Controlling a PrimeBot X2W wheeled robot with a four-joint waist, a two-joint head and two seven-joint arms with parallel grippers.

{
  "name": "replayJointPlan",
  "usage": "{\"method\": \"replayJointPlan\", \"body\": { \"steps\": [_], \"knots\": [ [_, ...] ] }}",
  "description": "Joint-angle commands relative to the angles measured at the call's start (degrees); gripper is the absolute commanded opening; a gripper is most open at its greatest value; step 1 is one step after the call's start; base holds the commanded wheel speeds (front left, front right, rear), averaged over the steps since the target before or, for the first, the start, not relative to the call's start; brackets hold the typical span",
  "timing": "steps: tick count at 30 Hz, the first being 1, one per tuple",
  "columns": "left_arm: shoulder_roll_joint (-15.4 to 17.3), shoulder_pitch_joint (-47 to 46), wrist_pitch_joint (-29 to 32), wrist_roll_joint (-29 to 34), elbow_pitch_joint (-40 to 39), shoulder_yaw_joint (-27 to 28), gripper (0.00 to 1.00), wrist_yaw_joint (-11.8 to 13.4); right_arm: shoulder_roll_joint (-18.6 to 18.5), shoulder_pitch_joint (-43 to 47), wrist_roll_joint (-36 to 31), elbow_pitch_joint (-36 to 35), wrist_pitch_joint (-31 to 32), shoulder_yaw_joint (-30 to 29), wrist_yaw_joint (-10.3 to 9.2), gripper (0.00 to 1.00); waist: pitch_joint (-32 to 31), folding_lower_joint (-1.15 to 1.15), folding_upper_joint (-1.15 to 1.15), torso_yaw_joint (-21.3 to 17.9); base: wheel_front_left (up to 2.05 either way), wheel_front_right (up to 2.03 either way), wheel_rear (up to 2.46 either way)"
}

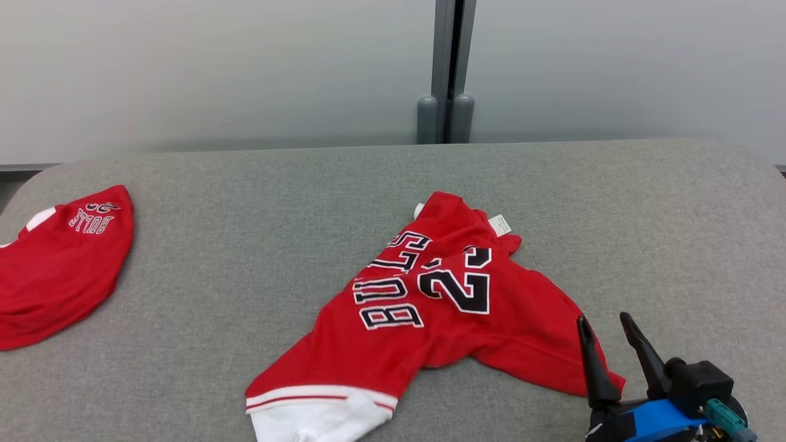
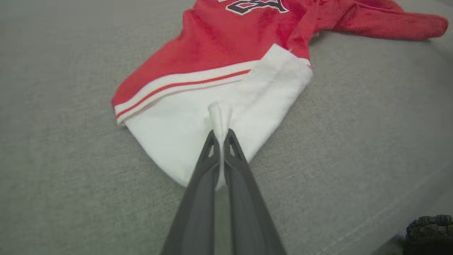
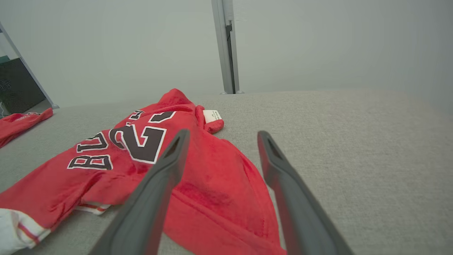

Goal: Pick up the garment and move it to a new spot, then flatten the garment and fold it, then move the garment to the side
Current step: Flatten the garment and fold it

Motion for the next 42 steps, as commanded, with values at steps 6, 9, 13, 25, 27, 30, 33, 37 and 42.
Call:
{"method": "replayJointPlan", "body": {
  "steps": [6, 9, 13, 25, 27, 30, 33, 37, 42],
  "knots": [
    [0.8, 2.6, -0.2, 0.4, 0.5, 1.7, 0.0, 0.4, -0.2, 1.6, 0.1, 0.8, -0.2, -0.4, 0.01, 1.0, -1.0, 0.01, 0.01, 0.7, 0.0, 0.0, 0.0],
    [-0.5, 2.2, -0.2, 0.8, -3.8, 5.4, 1.0, 1.3, -0.2, 1.4, 0.1, 1.1, -0.2, -0.3, 0.01, 1.0, -1.4, 0.01, 0.01, 0.8, 0.0, 0.0, 0.0],
    [-2.6, 3.6, -0.2, 1.4, -10.9, 12.9, 1.0, 0.8, -0.2, 1.1, 0.1, 1.3, -0.2, -0.2, 0.01, 1.0, -1.6, 0.01, 0.01, 0.5, 0.0, 0.0, 0.0],
    [-13.3, 3.7, -0.2, 8.5, -17.8, 36.6, 1.0, -1.7, -0.2, 1.8, -1.0, 1.1, -0.2, -1.9, 0.01, 1.0, -1.9, 0.01, 0.01, -1.9, 0.0, 0.0, 0.0],
    [-14.7, 3.8, -0.2, 9.9, -17.5, 39.1, 1.0, -2.2, -0.2, 1.7, -1.0, 1.2, -0.2, -2.2, 0.01, 1.0, -1.8, 0.01, 0.01, -2.1, 0.0, 0.0, 0.0],
    [-15.6, 3.8, -0.2, 11.8, -16.7, 42.0, 1.0, -3.3, -0.2, 1.8, -1.0, 1.2, -0.2, -2.3, 0.01, 1.0, -1.6, 0.01, 0.01, -2.4, 0.0, 0.0, 0.0],
    [-16.2, 3.6, -0.2, 13.8, -15.8, 42.9, 1.0, -4.5, -0.2, 1.6, -1.0, 1.3, -0.2, -2.3, 0.01, 1.0, -1.3, 0.01, 0.01, -2.5, 0.0, 0.0, 0.0],
    [-16.1, 4.6, -0.2, 16.8, -13.8, 40.9, 1.0, -6.6, -0.2, 1.3, -0.7, 1.6, -0.2, -2.0, 0.01, 1.0, -1.4, 0.01, 0.01, -2.5, 0.0, 0.0, 0.0],
    [-14.8, 6.6, -0.2, 18.4, -9.1, 36.0, 1.0, -7.9, -0.2, 1.4, -0.5, 1.9, -0.2, -1.7, 0.01, 1.0, -1.9, 0.01, 0.01, -2.5, 0.0, 0.0, 0.0]
  ]
}}
